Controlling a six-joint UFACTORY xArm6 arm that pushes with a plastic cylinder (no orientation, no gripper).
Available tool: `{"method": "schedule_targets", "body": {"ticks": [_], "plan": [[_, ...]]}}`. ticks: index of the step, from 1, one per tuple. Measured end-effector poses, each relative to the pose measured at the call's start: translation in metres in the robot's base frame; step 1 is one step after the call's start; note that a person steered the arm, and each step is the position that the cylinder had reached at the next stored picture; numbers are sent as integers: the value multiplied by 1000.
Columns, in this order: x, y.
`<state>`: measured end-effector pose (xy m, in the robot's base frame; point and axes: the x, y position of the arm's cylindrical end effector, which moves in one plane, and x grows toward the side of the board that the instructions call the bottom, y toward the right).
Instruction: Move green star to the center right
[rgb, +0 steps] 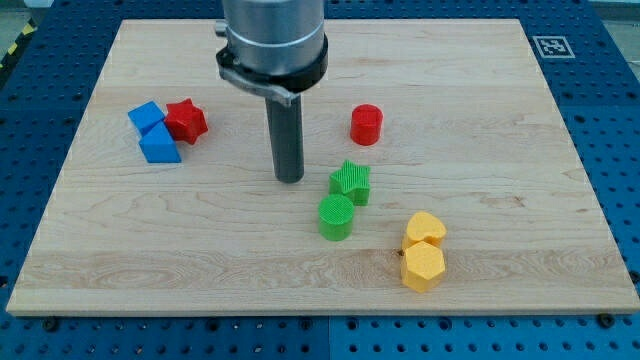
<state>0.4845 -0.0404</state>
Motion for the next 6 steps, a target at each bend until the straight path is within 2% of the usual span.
{"method": "schedule_targets", "body": {"ticks": [3, 6], "plan": [[16, 32], [6, 148]]}}
